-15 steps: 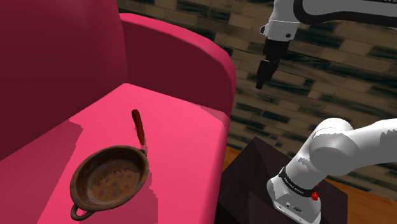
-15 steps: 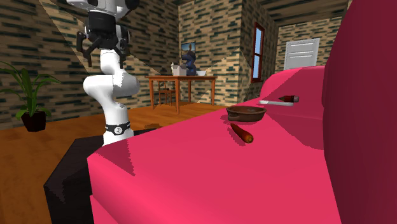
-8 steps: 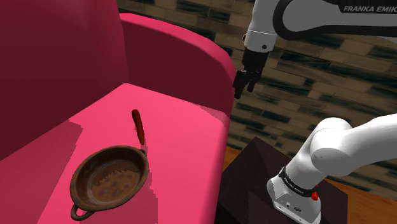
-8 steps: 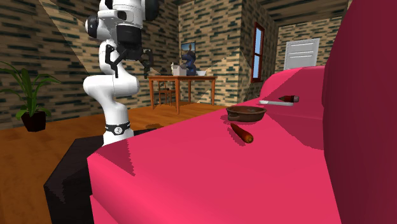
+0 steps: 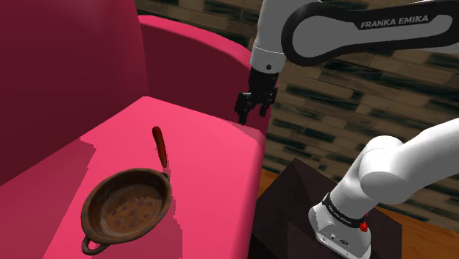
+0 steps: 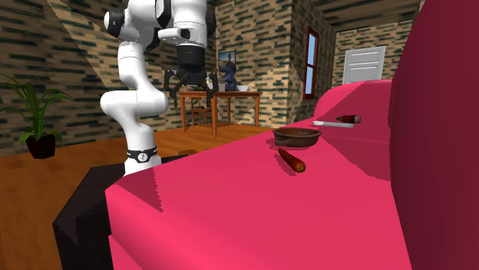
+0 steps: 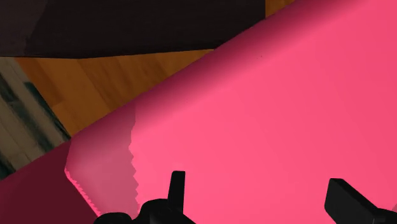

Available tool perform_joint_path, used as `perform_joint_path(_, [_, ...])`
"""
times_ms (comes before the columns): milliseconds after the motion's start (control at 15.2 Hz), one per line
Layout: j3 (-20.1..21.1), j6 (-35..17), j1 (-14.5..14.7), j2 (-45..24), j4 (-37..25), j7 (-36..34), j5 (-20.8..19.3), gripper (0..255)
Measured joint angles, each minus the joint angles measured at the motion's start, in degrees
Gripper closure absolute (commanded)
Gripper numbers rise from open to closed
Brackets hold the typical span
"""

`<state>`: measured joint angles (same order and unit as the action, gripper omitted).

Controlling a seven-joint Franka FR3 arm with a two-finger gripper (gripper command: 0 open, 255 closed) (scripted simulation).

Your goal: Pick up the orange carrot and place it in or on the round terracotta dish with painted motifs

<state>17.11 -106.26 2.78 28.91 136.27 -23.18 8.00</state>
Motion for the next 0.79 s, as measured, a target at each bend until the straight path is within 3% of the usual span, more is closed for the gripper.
perform_joint_path(396, [6.8,-7.8,-0.5,-11.5,-5.8,-11.0,-1.4,0])
perform_joint_path(792, [12.0,-12.4,-0.8,-24.3,-14.8,-23.2,-7.5,0])
